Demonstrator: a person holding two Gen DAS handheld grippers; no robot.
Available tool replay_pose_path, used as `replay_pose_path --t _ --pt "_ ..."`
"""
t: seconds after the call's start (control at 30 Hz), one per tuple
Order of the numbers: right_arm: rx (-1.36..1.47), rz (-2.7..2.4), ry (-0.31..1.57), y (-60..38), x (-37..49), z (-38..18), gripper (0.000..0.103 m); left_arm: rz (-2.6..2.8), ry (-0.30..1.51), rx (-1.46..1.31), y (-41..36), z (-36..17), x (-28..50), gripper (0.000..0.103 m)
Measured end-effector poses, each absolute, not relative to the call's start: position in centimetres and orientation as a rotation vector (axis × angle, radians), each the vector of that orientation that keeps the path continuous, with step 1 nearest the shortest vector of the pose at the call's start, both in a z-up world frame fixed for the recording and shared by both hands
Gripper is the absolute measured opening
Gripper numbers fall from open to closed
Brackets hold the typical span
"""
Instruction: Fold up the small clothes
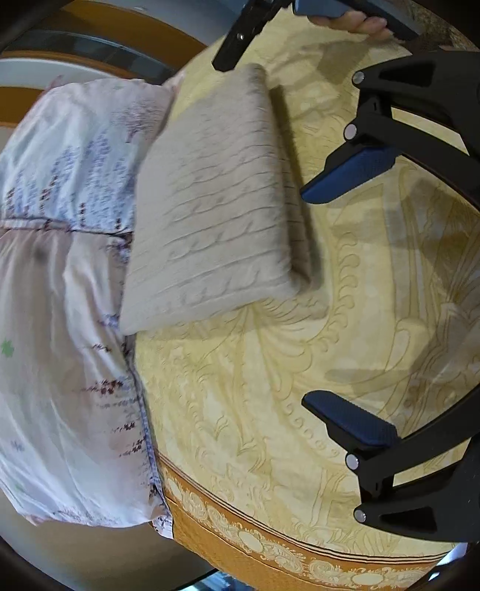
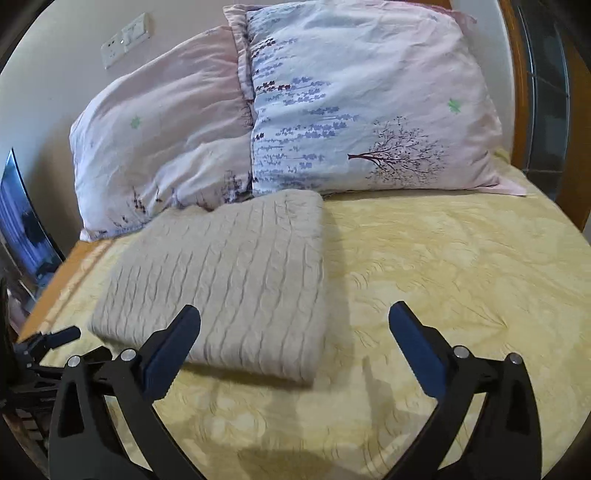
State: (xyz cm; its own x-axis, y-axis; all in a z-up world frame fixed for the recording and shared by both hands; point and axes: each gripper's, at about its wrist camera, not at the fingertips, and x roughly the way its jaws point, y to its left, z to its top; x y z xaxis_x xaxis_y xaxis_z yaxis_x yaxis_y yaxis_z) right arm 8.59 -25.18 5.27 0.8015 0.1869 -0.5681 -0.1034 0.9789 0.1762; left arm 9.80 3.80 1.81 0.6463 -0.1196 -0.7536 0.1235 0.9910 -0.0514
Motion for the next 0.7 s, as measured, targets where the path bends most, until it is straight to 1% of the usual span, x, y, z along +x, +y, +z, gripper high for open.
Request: replay_pose_path --t 0.2,0.47,0.7 --pt "0.055 0.128 0.694 -22.9 8.1 4.1 0.102 -0.12 0.892 0.04 3.0 1.4 10.1 0.101" --pt "0.082 0.141 0.841 -21.5 8.0 1.3 0.102 -0.125 0.923 0.064 2.1 0.8 10.2 0.101" --pt "-0.027 0.073 0.866 -19.9 8.0 0.6 0.102 -0.114 0.933 0.059 2.0 0.1 10.6 0.101"
